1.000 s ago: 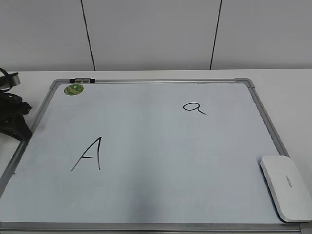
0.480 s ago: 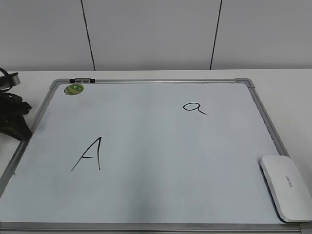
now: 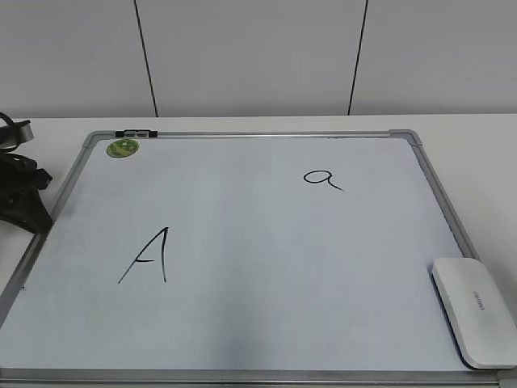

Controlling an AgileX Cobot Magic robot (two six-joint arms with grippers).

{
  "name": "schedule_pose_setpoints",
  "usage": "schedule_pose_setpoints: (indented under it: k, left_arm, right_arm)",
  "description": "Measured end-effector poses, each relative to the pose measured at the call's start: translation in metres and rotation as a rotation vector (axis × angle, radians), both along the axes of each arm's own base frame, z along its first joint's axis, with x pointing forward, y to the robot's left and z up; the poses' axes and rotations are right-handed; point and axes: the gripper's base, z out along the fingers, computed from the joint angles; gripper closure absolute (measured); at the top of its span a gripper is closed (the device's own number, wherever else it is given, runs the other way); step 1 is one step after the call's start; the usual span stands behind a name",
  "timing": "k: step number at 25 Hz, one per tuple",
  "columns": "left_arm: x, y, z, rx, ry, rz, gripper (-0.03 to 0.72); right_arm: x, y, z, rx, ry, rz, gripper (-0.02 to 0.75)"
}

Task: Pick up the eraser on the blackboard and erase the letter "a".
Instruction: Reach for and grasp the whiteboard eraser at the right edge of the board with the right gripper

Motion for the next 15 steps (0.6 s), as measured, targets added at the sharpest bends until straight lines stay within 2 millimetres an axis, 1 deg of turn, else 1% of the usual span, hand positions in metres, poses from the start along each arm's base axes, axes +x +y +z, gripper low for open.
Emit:
schedule_pose_setpoints:
  k: [5, 12, 13, 15]
  left_arm:
    - [0.0, 0.0, 0.0, 0.0, 0.0, 0.0, 0.638]
    - [0.0, 0.0, 0.0, 0.0, 0.0, 0.0, 0.638]
    - [0.0, 0.0, 0.0, 0.0, 0.0, 0.0, 0.638]
    - [0.0, 0.0, 0.0, 0.0, 0.0, 0.0, 0.638]
  right_arm:
    - [0.017, 0.009, -0.016, -0.003, 0.055, 0.008, 0.238]
    - [0.04, 0.014, -0.04, -0.031, 0.117, -0.023, 0.234]
    - [0.043, 0.015, -0.044, -0.03, 0.126, -0.023, 0.22]
    - [0.05, 0.016, -0.052, -0.033, 0.14, -0.024, 0.165]
